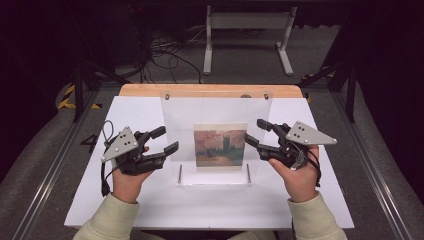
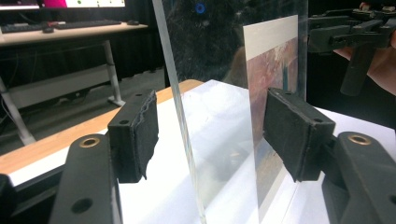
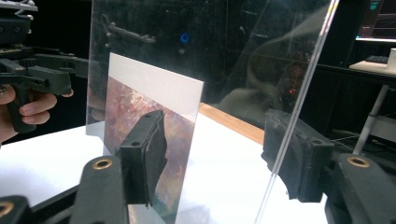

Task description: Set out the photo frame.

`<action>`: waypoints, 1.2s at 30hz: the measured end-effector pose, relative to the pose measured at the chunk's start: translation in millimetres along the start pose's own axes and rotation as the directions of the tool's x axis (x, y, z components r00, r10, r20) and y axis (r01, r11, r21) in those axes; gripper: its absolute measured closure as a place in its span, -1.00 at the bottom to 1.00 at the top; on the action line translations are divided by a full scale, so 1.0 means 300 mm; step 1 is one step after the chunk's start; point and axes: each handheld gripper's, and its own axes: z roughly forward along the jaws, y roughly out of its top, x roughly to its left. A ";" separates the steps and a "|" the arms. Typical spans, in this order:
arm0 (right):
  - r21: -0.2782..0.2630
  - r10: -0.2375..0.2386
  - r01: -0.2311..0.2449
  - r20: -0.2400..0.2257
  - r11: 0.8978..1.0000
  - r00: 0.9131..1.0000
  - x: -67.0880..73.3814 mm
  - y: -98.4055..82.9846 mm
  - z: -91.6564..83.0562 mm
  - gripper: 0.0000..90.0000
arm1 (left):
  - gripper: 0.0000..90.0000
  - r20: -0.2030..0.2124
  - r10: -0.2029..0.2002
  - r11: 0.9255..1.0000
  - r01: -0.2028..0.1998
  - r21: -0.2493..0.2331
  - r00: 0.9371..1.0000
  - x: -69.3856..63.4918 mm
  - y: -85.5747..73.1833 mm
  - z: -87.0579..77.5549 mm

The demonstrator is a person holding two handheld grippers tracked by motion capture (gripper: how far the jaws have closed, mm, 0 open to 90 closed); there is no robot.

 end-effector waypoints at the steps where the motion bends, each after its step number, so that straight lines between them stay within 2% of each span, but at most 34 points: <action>1: -0.001 0.002 -0.002 0.001 1.000 1.000 0.000 0.001 0.000 -0.24 | -0.23 -0.002 -0.003 1.000 0.003 0.000 1.000 0.001 -0.001 -0.002; 11: 0.006 -0.032 0.032 0.028 0.999 0.999 -0.001 0.039 -0.054 -0.45 | -0.44 -0.009 -0.009 1.000 0.009 0.019 1.000 0.006 0.012 -0.049; 22: 0.079 -0.049 0.045 0.046 0.996 0.998 -0.012 0.034 -0.167 -0.51 | -0.59 -0.037 -0.010 0.997 0.012 0.073 0.999 0.021 -0.020 -0.136; 29: 0.115 -0.035 0.027 0.068 0.993 0.997 -0.033 0.001 -0.221 -0.56 | -0.64 -0.060 -0.008 0.994 0.014 0.104 0.998 0.036 -0.051 -0.163; 36: 0.154 -0.002 -0.013 0.095 0.988 0.995 -0.066 -0.044 -0.267 -0.59 | -0.69 -0.086 -0.028 0.991 0.039 0.130 0.996 0.059 -0.101 -0.201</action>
